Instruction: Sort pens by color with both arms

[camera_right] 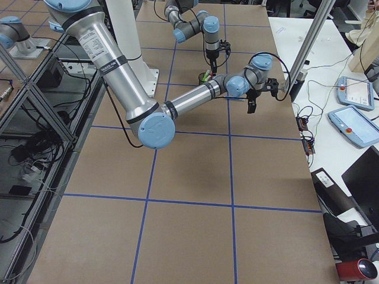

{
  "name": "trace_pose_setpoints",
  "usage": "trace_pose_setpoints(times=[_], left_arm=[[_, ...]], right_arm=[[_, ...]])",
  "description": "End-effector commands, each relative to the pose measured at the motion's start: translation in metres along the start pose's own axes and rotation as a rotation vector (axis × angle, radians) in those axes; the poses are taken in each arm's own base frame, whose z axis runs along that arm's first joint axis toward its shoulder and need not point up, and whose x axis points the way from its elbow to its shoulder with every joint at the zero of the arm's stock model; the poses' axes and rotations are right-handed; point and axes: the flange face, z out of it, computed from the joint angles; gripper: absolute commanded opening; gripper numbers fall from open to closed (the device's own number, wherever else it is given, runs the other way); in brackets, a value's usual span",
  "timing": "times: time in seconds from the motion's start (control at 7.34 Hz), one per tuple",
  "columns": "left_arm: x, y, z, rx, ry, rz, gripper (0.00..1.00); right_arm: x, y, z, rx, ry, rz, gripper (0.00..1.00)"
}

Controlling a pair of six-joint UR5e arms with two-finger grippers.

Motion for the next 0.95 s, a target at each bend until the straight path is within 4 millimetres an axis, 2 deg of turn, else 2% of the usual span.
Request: trace_pose_setpoints(times=[0.0,0.27,0.82], left_arm=[[0.0024,0.0053,0.0033,-0.005,-0.001,0.006,0.57],[0.0023,0.005,0.004,-0.004,-0.003,0.012,0.49],[-0.0004,-0.0002,0.0075,0.031,-0.021,0.023,0.49]], right_arm=[[0.0007,-0.0001,0.0005,-0.001,0.0,0.001,0.99],[0.0001,0.0004,0.0013,-0.002,0.0,0.0,0.99],[0.0002,0.0001,0.0,0.0,-0.001,-0.002,0.99]])
